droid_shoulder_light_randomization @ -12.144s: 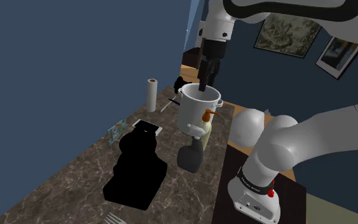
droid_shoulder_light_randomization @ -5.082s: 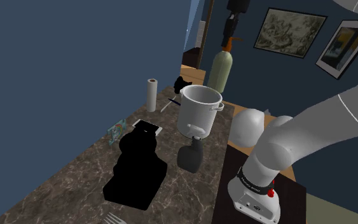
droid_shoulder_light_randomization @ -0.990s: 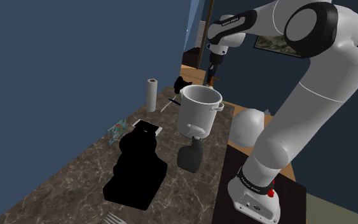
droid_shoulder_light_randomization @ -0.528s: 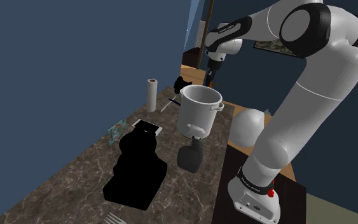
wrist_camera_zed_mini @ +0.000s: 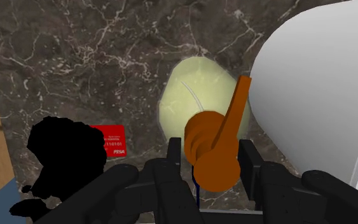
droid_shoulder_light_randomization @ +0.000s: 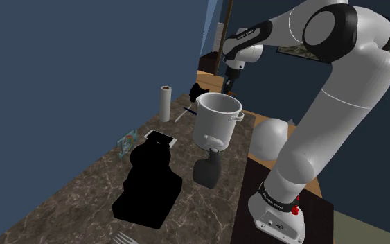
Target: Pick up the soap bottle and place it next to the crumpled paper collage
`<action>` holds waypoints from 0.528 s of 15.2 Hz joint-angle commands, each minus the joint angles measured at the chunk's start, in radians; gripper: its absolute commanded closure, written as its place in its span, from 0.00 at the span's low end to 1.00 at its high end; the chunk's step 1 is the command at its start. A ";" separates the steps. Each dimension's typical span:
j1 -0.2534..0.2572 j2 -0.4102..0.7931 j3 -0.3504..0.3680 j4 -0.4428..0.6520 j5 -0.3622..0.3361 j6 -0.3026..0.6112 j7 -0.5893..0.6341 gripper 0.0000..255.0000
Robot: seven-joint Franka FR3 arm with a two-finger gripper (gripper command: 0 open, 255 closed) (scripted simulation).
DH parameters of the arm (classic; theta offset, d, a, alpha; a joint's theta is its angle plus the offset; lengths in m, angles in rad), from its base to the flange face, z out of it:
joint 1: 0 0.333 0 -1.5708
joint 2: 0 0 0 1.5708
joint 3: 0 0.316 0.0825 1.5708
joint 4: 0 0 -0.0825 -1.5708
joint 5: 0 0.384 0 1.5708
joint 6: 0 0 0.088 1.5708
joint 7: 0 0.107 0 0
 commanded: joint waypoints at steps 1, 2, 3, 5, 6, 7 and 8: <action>0.000 0.000 0.000 0.000 0.000 0.000 0.000 1.00; 0.000 0.000 0.000 0.000 0.000 0.000 0.000 0.00; 0.000 0.000 0.000 0.000 0.000 0.000 0.000 0.00; 0.000 0.000 0.000 0.000 0.000 0.000 0.000 0.00; 0.000 0.000 0.000 0.000 0.000 0.000 0.000 0.00; 0.000 0.000 0.000 0.000 0.000 0.000 0.000 0.00; 0.000 -0.014 0.001 0.020 -0.008 -0.032 0.006 0.00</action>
